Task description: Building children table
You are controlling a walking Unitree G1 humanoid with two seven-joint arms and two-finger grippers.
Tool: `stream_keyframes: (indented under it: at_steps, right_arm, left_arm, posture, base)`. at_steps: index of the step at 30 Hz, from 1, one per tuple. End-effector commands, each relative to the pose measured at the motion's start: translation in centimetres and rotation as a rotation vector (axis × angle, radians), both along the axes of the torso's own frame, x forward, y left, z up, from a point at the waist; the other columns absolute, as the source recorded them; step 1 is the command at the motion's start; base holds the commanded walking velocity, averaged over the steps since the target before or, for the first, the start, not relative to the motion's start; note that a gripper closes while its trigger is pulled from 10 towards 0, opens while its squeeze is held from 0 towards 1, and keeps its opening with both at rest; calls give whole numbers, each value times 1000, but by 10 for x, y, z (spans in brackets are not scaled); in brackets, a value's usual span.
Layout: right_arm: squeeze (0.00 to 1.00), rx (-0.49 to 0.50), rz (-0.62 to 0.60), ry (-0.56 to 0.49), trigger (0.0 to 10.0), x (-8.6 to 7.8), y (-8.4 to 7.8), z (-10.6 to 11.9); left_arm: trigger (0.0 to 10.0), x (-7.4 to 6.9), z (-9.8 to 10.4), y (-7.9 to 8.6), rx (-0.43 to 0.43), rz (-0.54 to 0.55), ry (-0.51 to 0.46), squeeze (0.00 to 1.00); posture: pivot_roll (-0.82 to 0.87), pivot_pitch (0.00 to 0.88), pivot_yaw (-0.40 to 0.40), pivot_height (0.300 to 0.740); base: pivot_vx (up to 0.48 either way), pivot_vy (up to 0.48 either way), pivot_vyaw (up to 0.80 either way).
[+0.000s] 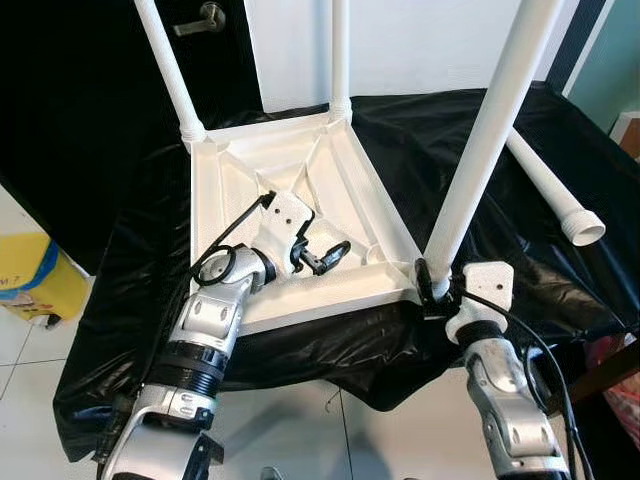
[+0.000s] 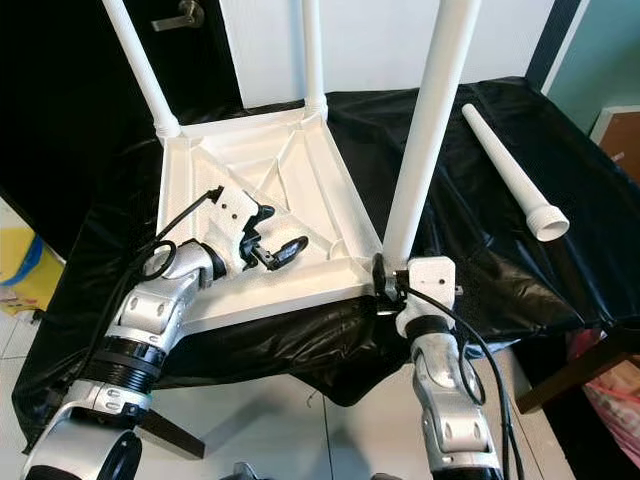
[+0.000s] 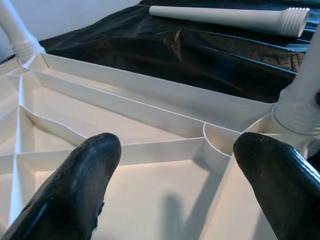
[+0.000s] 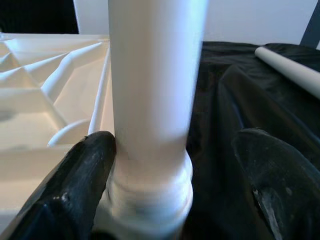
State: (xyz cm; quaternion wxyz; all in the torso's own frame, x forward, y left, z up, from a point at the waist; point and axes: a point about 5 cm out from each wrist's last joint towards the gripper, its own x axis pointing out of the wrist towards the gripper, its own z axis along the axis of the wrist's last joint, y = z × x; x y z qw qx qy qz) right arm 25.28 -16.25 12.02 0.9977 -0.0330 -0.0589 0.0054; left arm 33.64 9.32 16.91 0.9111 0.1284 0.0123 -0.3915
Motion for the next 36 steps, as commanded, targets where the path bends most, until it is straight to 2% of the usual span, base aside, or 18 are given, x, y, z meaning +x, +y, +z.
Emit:
stream_keyframes:
  at_steps: [1, 3, 7, 13, 16, 20, 26, 30, 36]
  right_arm:
    - [0, 1, 4, -9, 10000, -4, -4, 0]
    - [0, -15, 30, -11, 10000, -12, -7, -2]
    - [0, -22, 40, -11, 10000, -15, -8, -2]
    - [0, -41, 86, 6, 10000, -29, -11, -6]
    - [0, -37, 93, 5, 10000, -31, -11, -5]
    - [0, -31, 96, 3, 10000, -32, -11, -4]
    - [0, -29, 98, 1, 10000, -33, -11, -3]
    - [0, -30, 99, 2, 10000, -34, -10, -3]
    - [0, -28, 103, 5, 10000, -32, -9, -4]
  left_arm:
    - [10000, 0, -2, 1, -13, 48, 6, 0]
    - [10000, -5, -6, -1, -1, -6, 26, 0]
    - [10000, -6, -7, -2, 7, -26, 30, 0]
    - [10000, -9, -27, -2, 113, -66, 89, 0]
    - [10000, -2, -39, 1, 148, 19, 152, 0]
    - [10000, 2, -44, 6, 172, 85, 185, 0]
    - [10000, 7, -45, 12, 193, 145, 189, 0]
    - [10000, 18, -45, 22, 227, 257, 200, 0]
    - [10000, 22, -45, 31, 222, 324, 255, 0]
  posture:
    - [-149, 45, 55, 740]
    - [-156, 52, 63, 740]
    - [-156, 52, 63, 740]
    - [-173, 63, 71, 740]
    - [-183, 65, 74, 740]
    - [-192, 66, 75, 740]
    - [-195, 65, 75, 740]
    - [-197, 60, 76, 740]
    - [-192, 52, 83, 740]
  base:
    - [0, 0, 0]
    - [0, 0, 0]
    - [0, 0, 0]
    - [0, 0, 0]
    - [0, 0, 0]
    - [0, 0, 0]
    - [0, 0, 0]
    - [0, 0, 0]
    - [0, 0, 0]
